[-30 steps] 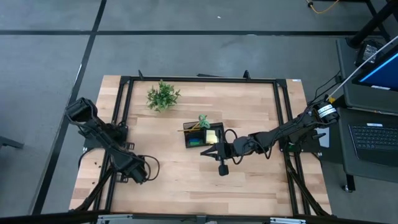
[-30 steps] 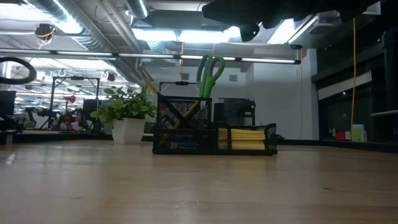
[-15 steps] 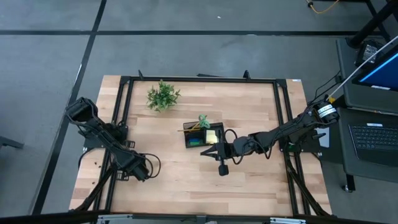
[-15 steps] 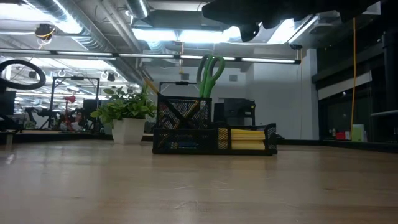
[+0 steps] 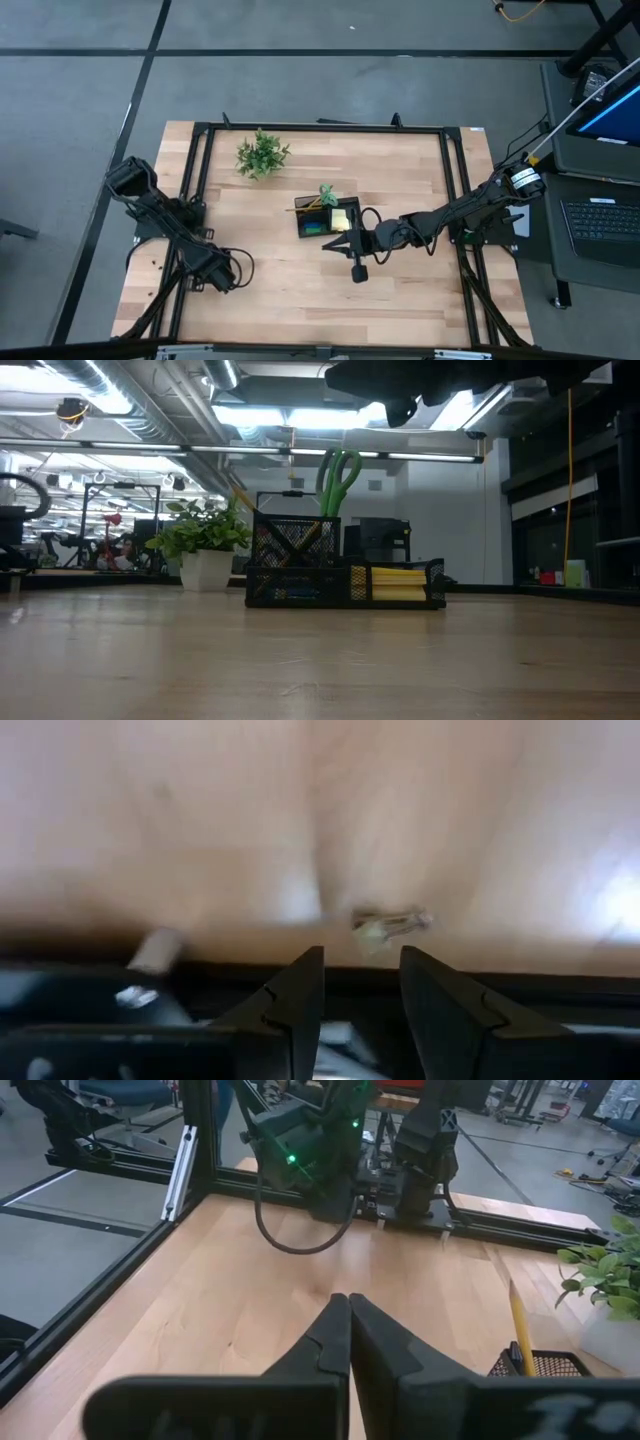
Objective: Pick and place office supplies into organizer
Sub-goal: Put the green binder clip into the black desk organizer
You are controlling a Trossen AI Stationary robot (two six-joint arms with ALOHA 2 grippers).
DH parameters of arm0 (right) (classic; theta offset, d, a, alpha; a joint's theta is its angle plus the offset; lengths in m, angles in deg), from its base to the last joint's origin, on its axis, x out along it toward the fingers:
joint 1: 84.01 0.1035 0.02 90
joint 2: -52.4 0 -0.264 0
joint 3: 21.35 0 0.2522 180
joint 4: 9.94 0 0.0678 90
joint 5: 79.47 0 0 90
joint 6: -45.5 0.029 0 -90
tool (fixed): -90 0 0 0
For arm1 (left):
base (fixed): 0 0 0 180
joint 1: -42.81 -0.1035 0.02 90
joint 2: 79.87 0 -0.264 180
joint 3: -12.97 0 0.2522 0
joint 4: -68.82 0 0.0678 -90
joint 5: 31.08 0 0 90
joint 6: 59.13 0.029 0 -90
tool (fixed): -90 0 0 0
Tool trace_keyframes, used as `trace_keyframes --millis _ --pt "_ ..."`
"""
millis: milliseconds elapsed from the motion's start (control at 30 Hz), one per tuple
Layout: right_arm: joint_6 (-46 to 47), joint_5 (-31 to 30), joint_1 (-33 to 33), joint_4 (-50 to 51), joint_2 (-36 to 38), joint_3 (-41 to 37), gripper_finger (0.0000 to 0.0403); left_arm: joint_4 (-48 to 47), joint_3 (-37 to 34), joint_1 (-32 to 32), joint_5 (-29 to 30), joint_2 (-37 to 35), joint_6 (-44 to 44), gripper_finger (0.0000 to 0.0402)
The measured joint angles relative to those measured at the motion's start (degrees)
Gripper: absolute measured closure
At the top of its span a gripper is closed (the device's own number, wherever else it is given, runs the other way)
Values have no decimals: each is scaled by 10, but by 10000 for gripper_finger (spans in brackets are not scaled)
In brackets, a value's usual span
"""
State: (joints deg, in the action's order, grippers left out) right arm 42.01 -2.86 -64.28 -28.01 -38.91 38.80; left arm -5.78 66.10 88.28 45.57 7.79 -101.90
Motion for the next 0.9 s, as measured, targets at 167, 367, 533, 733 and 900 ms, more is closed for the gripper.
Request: trace_keyframes --millis 167,367,533,733,900 --pt "0 1 0 0 0 0 393 21 -14 0 -19 0 5 274" --pt "0 1 0 0 0 0 393 30 -18 4 -23 0 22 274" --pt "0 1 0 0 0 0 393 74 -50 -2 -55 -3 13 274" --pt "0 1 0 0 0 0 393 71 -53 -12 -61 -6 22 274" --pt "0 1 0 0 0 0 393 71 -54 -14 -59 -7 44 274"
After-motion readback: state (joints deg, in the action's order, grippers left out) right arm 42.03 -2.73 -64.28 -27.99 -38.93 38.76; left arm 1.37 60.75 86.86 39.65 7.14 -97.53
